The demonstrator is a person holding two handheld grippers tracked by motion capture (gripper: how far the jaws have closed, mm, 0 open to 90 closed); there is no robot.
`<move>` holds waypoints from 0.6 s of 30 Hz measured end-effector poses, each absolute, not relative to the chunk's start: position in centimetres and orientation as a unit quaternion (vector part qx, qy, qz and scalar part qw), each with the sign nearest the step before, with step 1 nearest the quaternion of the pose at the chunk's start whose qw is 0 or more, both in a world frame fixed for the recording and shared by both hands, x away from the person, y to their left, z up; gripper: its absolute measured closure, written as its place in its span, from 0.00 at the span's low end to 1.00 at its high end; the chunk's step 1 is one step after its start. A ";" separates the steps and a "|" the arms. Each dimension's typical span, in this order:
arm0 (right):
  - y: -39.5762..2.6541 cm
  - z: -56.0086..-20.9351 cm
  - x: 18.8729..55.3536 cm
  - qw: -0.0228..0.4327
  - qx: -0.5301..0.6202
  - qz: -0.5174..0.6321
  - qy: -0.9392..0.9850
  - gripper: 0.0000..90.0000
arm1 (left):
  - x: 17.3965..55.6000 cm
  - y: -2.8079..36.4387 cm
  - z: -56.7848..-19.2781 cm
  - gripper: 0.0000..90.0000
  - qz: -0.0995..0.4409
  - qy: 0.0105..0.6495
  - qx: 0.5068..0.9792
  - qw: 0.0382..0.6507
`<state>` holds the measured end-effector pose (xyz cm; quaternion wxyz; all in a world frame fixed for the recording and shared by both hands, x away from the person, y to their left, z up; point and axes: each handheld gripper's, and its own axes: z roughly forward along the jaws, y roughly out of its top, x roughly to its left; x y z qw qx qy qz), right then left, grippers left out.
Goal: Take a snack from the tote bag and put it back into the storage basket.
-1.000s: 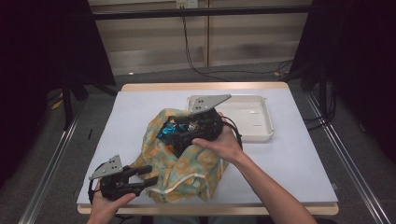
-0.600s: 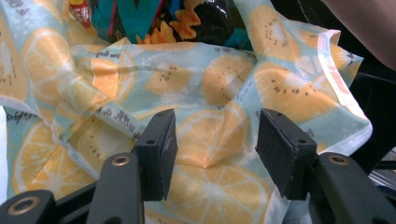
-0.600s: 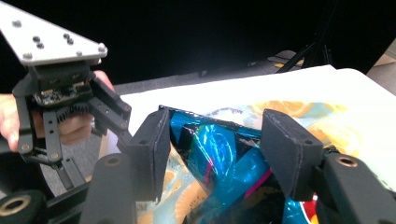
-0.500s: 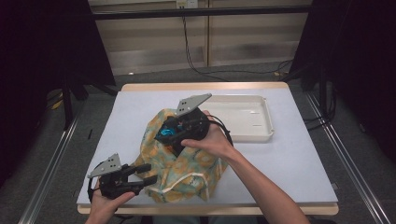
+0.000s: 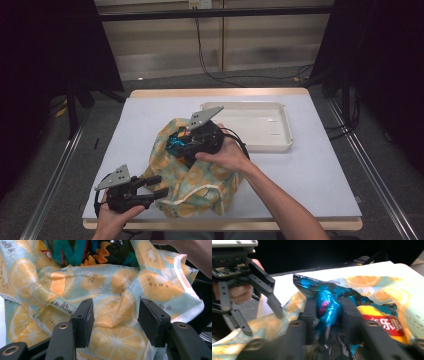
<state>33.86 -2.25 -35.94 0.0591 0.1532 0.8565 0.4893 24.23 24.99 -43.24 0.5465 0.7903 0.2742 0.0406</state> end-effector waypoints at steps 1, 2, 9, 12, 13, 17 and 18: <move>-2.3 -35.9 34.0 0.056 0.156 0.490 0.856 0.84 | 24.2 25.1 -43.2 0.51 0.042 0.274 0.791 0.545; -2.4 -35.9 34.1 0.052 0.160 0.490 0.855 0.86 | 24.2 25.1 -43.2 0.51 0.044 0.276 0.791 0.544; -3.5 -34.6 33.8 0.044 0.164 0.501 0.848 0.96 | 24.5 25.0 -43.2 0.50 0.044 0.283 0.784 0.550; -4.0 -33.8 33.5 0.036 0.159 0.517 0.840 0.97 | 24.7 24.8 -43.1 0.50 0.049 0.282 0.784 0.551; -4.2 -33.5 33.4 0.035 0.155 0.524 0.837 0.98 | 24.7 24.8 -43.1 0.49 0.049 0.283 0.782 0.553; -4.3 -32.9 32.6 0.030 0.141 0.535 0.832 0.99 | 24.8 24.8 -43.1 0.47 0.056 0.285 0.778 0.557; -4.3 -32.7 32.3 0.031 0.135 0.538 0.832 0.99 | 24.8 24.8 -43.0 0.47 0.059 0.286 0.777 0.558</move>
